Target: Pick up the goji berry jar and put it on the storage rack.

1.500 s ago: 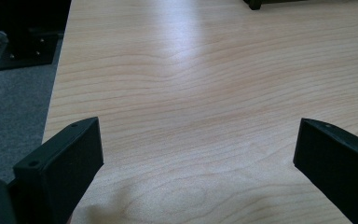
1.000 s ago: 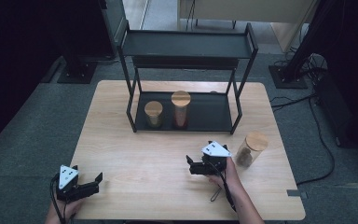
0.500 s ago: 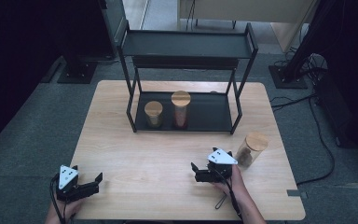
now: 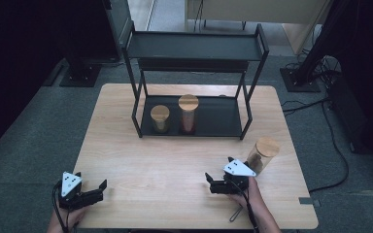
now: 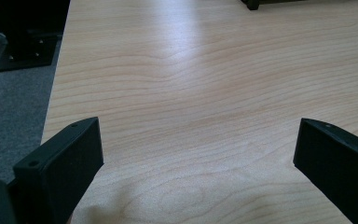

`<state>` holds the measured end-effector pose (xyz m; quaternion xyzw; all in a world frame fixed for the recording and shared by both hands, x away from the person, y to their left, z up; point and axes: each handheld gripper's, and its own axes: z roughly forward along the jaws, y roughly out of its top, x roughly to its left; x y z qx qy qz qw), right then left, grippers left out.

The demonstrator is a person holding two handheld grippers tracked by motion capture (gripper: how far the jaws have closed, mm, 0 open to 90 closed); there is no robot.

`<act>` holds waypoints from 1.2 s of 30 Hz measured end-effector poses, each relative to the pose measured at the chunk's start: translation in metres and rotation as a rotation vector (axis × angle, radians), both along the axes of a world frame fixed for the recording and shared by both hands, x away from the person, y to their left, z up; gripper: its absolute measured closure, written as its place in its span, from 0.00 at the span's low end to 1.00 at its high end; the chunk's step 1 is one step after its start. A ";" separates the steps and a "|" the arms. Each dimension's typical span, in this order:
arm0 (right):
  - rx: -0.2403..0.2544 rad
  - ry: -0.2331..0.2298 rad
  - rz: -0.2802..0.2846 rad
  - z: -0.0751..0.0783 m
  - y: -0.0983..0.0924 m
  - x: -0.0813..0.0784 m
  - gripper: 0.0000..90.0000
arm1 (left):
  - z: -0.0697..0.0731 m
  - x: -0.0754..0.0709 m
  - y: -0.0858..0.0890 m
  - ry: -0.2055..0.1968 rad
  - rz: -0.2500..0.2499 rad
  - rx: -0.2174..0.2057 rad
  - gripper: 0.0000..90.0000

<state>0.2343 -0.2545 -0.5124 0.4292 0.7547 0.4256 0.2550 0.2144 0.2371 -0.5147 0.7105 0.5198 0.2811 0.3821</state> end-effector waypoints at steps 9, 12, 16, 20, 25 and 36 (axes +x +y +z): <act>-0.004 -0.004 0.001 -0.001 -0.011 -0.012 0.00 | 0.000 0.000 0.000 0.002 0.000 0.000 0.02; 0.001 -0.009 -0.003 -0.002 -0.016 -0.016 0.00 | 0.000 0.000 0.000 0.003 -0.001 0.000 0.02; 0.014 -0.011 -0.007 -0.002 -0.021 -0.020 0.00 | 0.000 0.000 0.000 0.001 0.000 0.000 0.02; 0.011 -0.010 -0.011 -0.002 -0.028 -0.023 0.00 | 0.000 0.000 0.000 0.002 0.002 0.003 0.02; 0.006 -0.013 -0.013 -0.003 -0.036 -0.028 0.00 | 0.000 0.000 0.000 0.003 0.001 0.004 0.02; 0.007 -0.016 -0.021 -0.003 -0.054 -0.039 0.00 | 0.000 0.000 0.000 0.003 -0.001 0.003 0.02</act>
